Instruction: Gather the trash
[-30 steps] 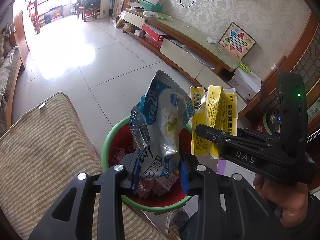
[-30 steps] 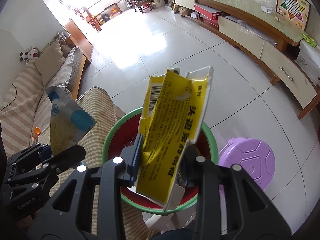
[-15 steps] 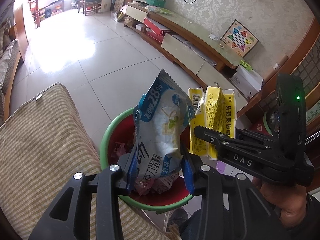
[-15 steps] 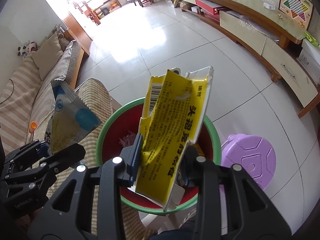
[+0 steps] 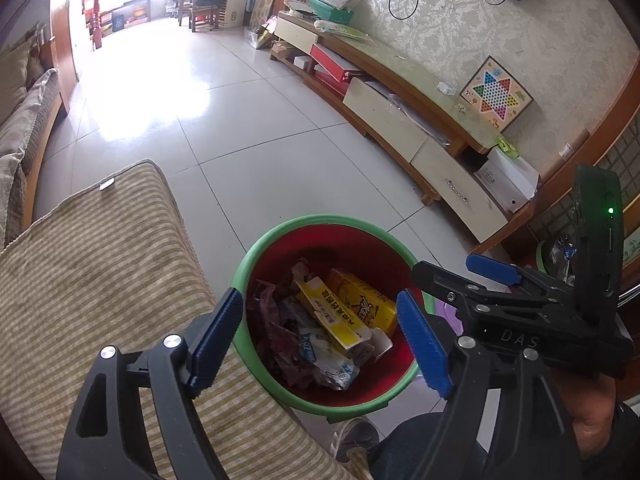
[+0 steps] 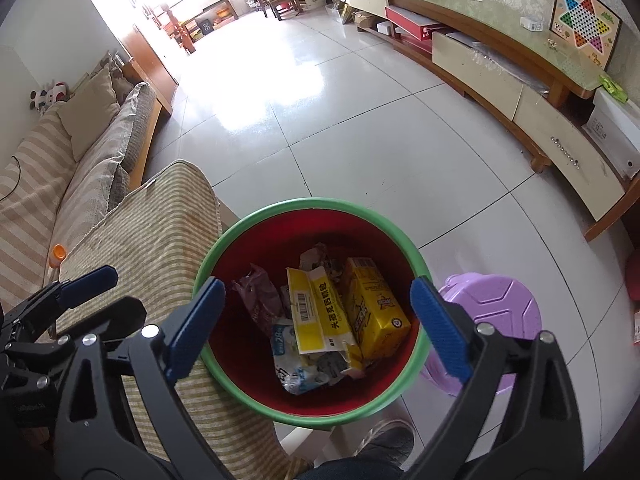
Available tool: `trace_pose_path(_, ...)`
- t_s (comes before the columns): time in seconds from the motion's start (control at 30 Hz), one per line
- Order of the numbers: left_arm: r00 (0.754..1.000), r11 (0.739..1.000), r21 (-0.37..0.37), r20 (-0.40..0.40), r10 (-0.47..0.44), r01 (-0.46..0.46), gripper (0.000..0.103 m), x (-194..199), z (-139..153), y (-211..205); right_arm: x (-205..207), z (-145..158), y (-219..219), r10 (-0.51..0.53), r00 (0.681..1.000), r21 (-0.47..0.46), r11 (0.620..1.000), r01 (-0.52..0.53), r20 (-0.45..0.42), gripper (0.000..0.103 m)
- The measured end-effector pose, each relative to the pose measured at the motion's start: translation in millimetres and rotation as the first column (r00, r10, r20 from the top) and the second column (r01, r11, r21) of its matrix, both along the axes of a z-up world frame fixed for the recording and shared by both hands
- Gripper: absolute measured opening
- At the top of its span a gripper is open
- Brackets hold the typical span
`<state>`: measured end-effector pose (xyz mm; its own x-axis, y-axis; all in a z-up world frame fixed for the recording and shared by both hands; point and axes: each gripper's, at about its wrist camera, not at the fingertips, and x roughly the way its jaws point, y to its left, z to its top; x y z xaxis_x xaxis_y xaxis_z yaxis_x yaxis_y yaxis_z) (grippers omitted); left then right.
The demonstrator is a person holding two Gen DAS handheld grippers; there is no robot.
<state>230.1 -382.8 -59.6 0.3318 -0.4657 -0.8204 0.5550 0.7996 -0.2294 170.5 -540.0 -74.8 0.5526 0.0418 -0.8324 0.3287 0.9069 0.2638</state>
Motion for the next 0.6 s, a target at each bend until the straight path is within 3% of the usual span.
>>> trace_pose_path(0.1,0.999,0.999,0.033,0.043,0.024,-0.026,0.094,-3,8,8,-3,6,7,0.002,1.000,-0.031,1.000,-0.002,0.008,0.098)
trace_pose_path(0.27,0.992,0.992,0.083,0.090,0.087,-0.095,0.095,-10,20,34,-14,25,32,0.011,0.999,-0.123,0.992,-0.006,0.036,0.098)
trace_pose_path(0.43,0.984,0.986,0.057,0.096,0.152,-0.157,0.095,-22,33,84,-26,42,70,0.057,0.996,-0.162,0.986,-0.046,0.067,0.098)
trace_pose_path(0.6,0.957,0.964,0.040,0.141,0.254,-0.262,0.095,-43,50,145,-38,59,114,0.085,0.991,-0.180,0.982,-0.065,0.108,0.098)
